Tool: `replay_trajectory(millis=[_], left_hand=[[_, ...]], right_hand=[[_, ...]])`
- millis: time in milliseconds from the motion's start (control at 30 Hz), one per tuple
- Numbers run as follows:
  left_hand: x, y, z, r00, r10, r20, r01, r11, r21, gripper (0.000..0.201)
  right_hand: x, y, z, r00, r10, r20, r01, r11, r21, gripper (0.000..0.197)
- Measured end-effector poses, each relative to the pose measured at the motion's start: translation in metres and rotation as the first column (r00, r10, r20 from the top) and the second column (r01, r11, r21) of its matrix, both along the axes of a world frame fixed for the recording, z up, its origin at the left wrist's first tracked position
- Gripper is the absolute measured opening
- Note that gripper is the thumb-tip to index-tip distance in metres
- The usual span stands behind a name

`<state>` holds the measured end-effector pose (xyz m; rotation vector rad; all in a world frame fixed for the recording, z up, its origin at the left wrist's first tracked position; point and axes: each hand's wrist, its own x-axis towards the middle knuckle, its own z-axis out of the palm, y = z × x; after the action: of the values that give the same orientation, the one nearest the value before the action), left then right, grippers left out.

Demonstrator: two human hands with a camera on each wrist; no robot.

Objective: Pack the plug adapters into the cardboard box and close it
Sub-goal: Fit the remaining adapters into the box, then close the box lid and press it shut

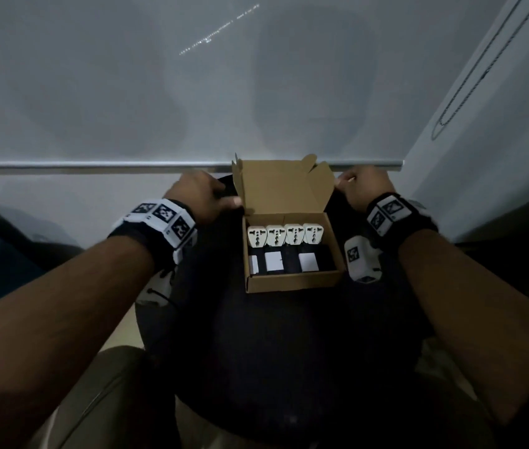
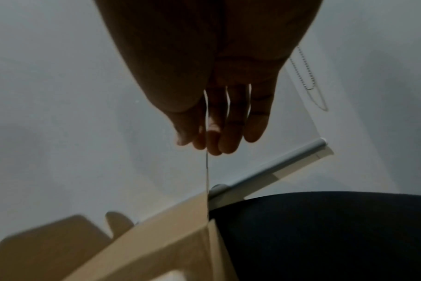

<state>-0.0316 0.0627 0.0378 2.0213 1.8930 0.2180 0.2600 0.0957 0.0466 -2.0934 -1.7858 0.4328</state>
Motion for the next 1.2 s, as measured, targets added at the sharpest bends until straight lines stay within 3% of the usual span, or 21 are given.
replay_trajectory(millis=[133, 200, 333, 467, 533, 633, 733, 800, 900, 967, 1000, 1100, 1200], left_hand=[[0.0, 0.011, -0.003, 0.974, 0.134, 0.183, -0.147, 0.988, 0.057, 0.053], [0.008, 0.016, -0.012, 0.971, 0.136, 0.194, -0.15, 0.987, 0.06, 0.054], [0.025, 0.025, -0.02, 0.949, 0.18, 0.257, -0.194, 0.981, 0.029, 0.058], [0.036, 0.027, -0.02, 0.886, 0.238, 0.399, -0.25, 0.968, -0.024, 0.06], [0.035, 0.029, -0.023, 0.816, 0.263, 0.515, -0.285, 0.958, -0.037, 0.058], [0.032, 0.025, -0.024, 0.617, 0.308, 0.724, -0.335, 0.936, -0.113, 0.055], [0.03, 0.019, -0.022, 0.493, 0.296, 0.818, -0.276, 0.945, -0.176, 0.049], [0.029, 0.014, -0.02, 0.51, 0.261, 0.82, -0.246, 0.957, -0.152, 0.045], [0.029, -0.002, -0.007, 0.681, 0.146, 0.717, -0.132, 0.988, -0.076, 0.057], [0.03, -0.014, -0.002, 0.736, 0.044, 0.675, -0.017, 0.999, -0.046, 0.065], [0.031, -0.02, -0.001, 0.733, 0.009, 0.68, 0.019, 0.999, -0.034, 0.069], [0.036, -0.034, 0.0, 0.707, -0.046, 0.705, 0.072, 0.997, -0.007, 0.074], [0.037, -0.045, -0.006, 0.713, -0.088, 0.695, 0.129, 0.992, -0.007, 0.07]], right_hand=[[0.006, 0.017, -0.007, 0.999, -0.031, 0.012, 0.033, 0.983, -0.182, 0.058], [0.006, 0.025, -0.014, 0.992, -0.065, -0.108, 0.04, 0.974, -0.223, 0.063], [0.0, 0.034, -0.016, 0.953, -0.098, -0.287, 0.034, 0.975, -0.218, 0.021], [-0.001, 0.032, -0.011, 0.905, -0.122, -0.407, 0.04, 0.978, -0.204, 0.022], [-0.005, 0.025, -0.007, 0.905, -0.088, -0.415, 0.011, 0.983, -0.185, 0.022], [-0.012, 0.012, 0.001, 0.896, -0.005, -0.445, -0.084, 0.98, -0.178, 0.023], [-0.009, 0.002, 0.001, 0.86, 0.024, -0.51, -0.121, 0.98, -0.157, 0.032], [-0.004, -0.005, 0.001, 0.849, 0.05, -0.527, -0.144, 0.98, -0.14, 0.042], [0.003, -0.02, 0.002, 0.82, 0.089, -0.566, -0.181, 0.977, -0.109, 0.036], [0.007, -0.031, 0.001, 0.796, 0.106, -0.596, -0.179, 0.982, -0.065, 0.023], [0.008, -0.037, 0.001, 0.811, 0.118, -0.574, -0.181, 0.982, -0.055, 0.027], [0.009, -0.055, 0.001, 0.908, 0.223, -0.354, -0.257, 0.965, -0.052, 0.069], [0.007, -0.064, -0.009, 0.939, 0.256, -0.23, -0.278, 0.958, -0.067, 0.067]])
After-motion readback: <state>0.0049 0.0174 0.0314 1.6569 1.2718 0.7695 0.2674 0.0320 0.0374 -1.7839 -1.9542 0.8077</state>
